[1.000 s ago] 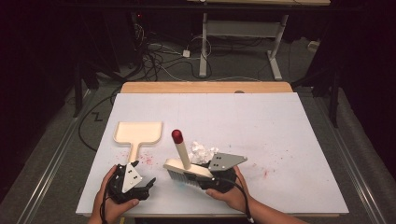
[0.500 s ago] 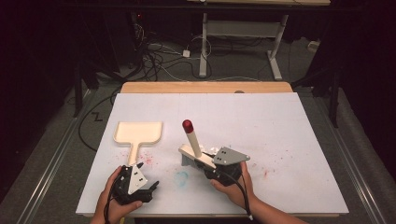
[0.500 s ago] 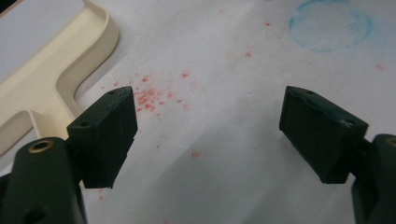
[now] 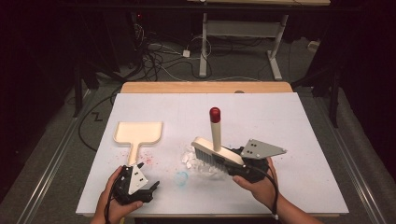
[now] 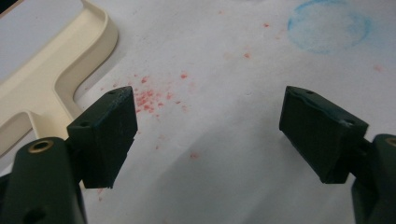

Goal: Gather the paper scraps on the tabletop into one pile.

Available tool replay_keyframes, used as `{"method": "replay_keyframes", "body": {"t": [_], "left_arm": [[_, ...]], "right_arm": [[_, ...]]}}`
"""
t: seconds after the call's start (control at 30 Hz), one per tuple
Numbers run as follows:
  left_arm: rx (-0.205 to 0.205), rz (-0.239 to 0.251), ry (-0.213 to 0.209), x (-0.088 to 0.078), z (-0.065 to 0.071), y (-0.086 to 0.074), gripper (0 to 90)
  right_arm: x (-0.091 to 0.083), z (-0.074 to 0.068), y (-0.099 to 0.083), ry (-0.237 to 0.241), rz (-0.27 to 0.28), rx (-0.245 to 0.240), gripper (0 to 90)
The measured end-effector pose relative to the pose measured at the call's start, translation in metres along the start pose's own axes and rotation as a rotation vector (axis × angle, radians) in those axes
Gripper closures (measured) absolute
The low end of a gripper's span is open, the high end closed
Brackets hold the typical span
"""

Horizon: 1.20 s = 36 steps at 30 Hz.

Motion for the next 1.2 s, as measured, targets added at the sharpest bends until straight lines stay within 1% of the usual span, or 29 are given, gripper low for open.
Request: {"method": "replay_keyframes", "body": {"t": [0.07,0.13,0.2,0.23,0.27,0.33,0.37,0.47,0.5,0.53,0.63,0.67,0.73,0.77,0.8,0.87,0.93,0.97,1.0,1.1,1.2], "left_arm": [[0.005,-0.001,-0.002,0.0,0.001,0.001,18.3],[0.007,-0.004,-0.005,0.0,0.001,0.001,18.3],[0.009,-0.005,-0.006,0.002,0.002,0.001,18.3],[0.011,-0.007,-0.007,0.002,0.002,0.001,18.3],[0.012,-0.008,-0.006,0.002,0.002,0.002,18.3],[0.013,-0.002,-0.007,0.001,0.003,0.002,18.3],[0.014,0.0,-0.007,0.001,0.003,0.002,18.3],[0.01,-0.007,-0.011,0.001,0.002,0.0,18.3],[0.007,-0.008,-0.013,0.001,0.002,-0.001,18.3],[0.007,-0.011,-0.014,0.001,0.002,-0.002,18.3],[0.018,-0.014,-0.016,0.001,0.004,-0.001,18.3],[0.02,-0.012,-0.016,0.001,0.004,0.0,18.3],[0.026,-0.012,-0.015,0.002,0.005,0.002,18.3],[0.028,-0.013,-0.017,0.002,0.006,0.002,18.3],[0.032,-0.015,-0.018,0.003,0.006,0.003,18.3],[0.033,-0.008,-0.023,0.004,0.007,0.005,18.3],[0.035,-0.016,-0.029,0.006,0.007,0.004,18.3],[0.034,-0.016,-0.031,0.007,0.008,0.003,18.3],[0.034,-0.019,-0.034,0.008,0.008,0.003,18.3],[0.034,-0.019,-0.037,0.008,0.008,0.003,18.3],[0.031,-0.017,-0.038,0.008,0.008,0.003,18.6]], "right_arm": [[-0.011,0.005,0.004,-0.002,0.005,0.002,67.5],[-0.022,0.011,0.007,-0.021,0.015,-0.001,67.5],[-0.028,0.018,0.009,-0.023,0.029,0.014,67.5],[-0.029,0.02,0.009,-0.027,0.025,0.015,67.5],[-0.03,0.022,0.008,-0.024,0.015,0.007,67.5],[-0.035,0.025,0.006,-0.014,-0.001,0.008,67.5],[-0.039,0.025,0.003,-0.005,-0.022,0.003,67.5],[-0.058,0.027,-0.013,-0.011,-0.086,-0.031,67.5],[-0.066,0.028,-0.018,-0.006,-0.097,-0.025,67.5],[-0.075,0.029,-0.024,-0.011,-0.106,-0.008,67.5],[-0.089,0.028,-0.037,0.001,-0.125,0.023,67.5],[-0.092,0.026,-0.044,-0.003,-0.14,0.018,67.5],[-0.092,0.024,-0.053,0.01,-0.163,0.021,67.6],[-0.089,0.023,-0.058,0.017,-0.175,0.039,67.6],[-0.087,0.022,-0.061,0.021,-0.182,0.044,67.6],[-0.079,0.021,-0.068,0.022,-0.185,0.034,67.6],[-0.072,0.021,-0.07,0.037,-0.173,0.053,67.6],[-0.067,0.021,-0.071,0.032,-0.174,0.049,67.6],[-0.062,0.022,-0.07,0.026,-0.175,0.042,67.6],[-0.044,0.019,-0.067,0.037,-0.167,0.006,67.6],[-0.027,0.017,-0.062,0.048,-0.154,-0.006,67.6]]}}
Point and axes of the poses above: each handheld gripper's, and its own axes: x roughly forward along the jaws, y roughly out of its top, z roughly to its right, the point moved 8 cm from there along x, roughly forward along the jaws, and after that the axes turned 11 degrees about z, right-handed, at the moved point
